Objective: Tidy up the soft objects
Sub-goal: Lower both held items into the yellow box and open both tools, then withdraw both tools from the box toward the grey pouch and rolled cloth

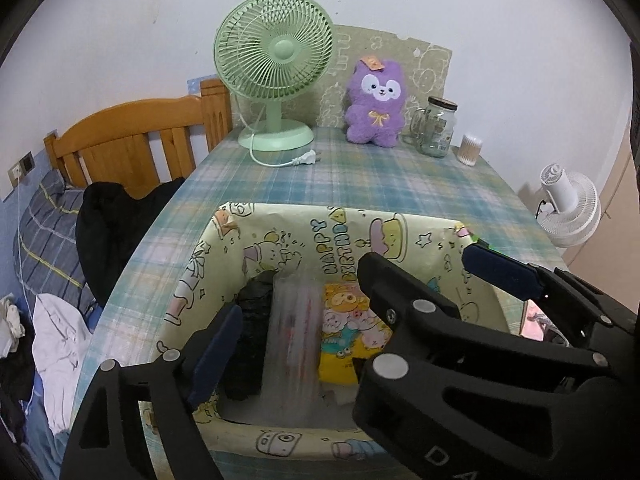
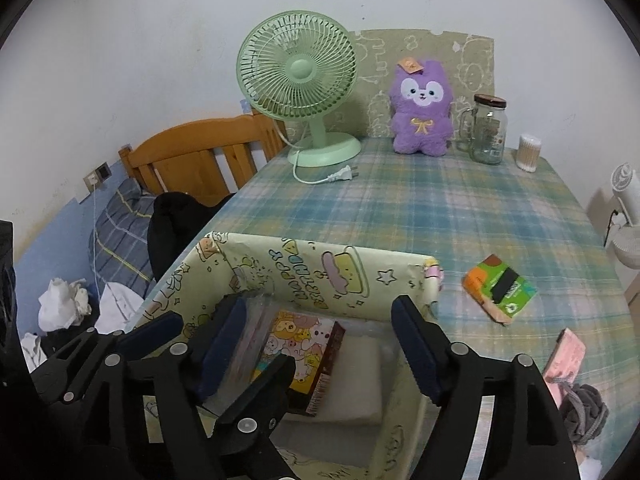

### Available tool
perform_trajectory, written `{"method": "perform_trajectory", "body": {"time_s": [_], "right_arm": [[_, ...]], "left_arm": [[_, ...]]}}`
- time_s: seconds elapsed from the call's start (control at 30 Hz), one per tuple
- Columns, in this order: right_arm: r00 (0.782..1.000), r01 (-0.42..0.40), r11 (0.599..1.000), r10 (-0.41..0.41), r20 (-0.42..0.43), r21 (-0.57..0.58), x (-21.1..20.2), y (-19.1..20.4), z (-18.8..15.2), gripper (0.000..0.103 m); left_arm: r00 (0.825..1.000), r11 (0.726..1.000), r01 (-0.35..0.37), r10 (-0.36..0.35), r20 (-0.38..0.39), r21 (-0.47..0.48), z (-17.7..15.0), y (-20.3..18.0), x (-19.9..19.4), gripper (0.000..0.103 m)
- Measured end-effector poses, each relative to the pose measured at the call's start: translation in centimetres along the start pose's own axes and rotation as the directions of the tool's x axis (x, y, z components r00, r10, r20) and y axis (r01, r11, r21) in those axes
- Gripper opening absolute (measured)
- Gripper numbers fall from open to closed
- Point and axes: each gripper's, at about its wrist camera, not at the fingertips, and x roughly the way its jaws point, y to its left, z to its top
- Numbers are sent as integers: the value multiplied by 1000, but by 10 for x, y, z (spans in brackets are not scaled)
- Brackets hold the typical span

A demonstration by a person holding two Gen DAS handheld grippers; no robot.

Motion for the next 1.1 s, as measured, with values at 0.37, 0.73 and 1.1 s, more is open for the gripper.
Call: {"method": "perform_trajectory", "body": {"time_s": [0.37,0.73,1.1], "right_arm": [[998,34,999,-35,45,17,-30,-13,-3,81],[992,73,997,-74,102,19,-68,-29,-5,81],[983,97,995,-100,154,27,-100,-45,-7,83]], "left_arm": [[999,1000,9,-9,35,24,0,-20,-18,90],[996,998,22,-27,88,51,1,-47,-42,93],[990,997,16,-27,141,80,1,-73,-64,95]]}}
